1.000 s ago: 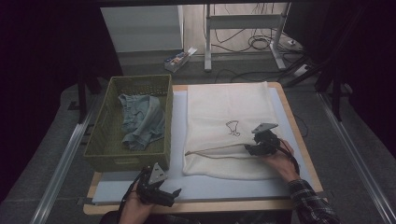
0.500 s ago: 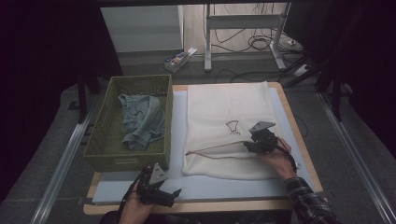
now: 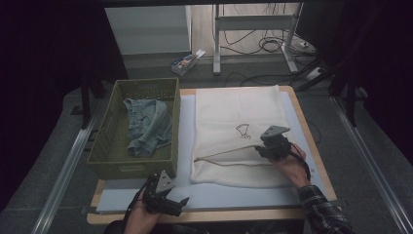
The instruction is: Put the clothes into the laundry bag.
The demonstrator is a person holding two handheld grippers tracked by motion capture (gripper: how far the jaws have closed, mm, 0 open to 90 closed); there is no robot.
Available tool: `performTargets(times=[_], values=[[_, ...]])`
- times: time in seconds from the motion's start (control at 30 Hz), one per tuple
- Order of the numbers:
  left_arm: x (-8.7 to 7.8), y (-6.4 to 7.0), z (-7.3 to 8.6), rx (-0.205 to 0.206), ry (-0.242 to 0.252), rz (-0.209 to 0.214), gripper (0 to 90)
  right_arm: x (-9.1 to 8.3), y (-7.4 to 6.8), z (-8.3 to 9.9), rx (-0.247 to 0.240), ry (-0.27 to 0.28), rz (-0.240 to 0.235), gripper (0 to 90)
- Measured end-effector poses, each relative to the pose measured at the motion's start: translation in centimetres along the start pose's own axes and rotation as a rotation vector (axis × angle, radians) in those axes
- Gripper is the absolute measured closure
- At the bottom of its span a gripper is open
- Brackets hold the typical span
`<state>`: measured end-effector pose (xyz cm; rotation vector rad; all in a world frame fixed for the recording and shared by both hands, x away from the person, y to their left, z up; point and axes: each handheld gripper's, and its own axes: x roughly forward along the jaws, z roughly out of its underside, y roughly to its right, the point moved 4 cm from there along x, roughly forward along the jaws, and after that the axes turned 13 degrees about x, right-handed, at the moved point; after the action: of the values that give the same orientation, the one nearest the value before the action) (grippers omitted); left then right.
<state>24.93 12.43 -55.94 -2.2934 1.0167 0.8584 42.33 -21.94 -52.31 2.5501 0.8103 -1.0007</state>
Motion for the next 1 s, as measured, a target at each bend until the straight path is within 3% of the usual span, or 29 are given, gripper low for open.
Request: performTargets(times=[0.2, 0.43, 0.77, 1.0], values=[[0.0, 0.0, 0.0, 0.001, -0.002, 0.0, 1.5, -0.5, -0.1, -0.3, -0.009, 0.016, 0.001, 59.5], [0.0, 0.0, 0.0, 0.001, 0.0, 0.0, 1.5, -1.5, -0.3, -1.0, -0.023, 0.072, 0.001, 67.1], [0.0, 0.0, 0.0, 0.001, 0.002, -0.005, 1.5, -1.6, -0.3, -1.5, -0.038, 0.068, -0.025, 80.5], [0.0, 0.0, 0.0, 0.002, 0.002, -0.007, 1.5, -1.9, -0.3, -2.1, -0.028, 0.077, -0.043, 82.0]])
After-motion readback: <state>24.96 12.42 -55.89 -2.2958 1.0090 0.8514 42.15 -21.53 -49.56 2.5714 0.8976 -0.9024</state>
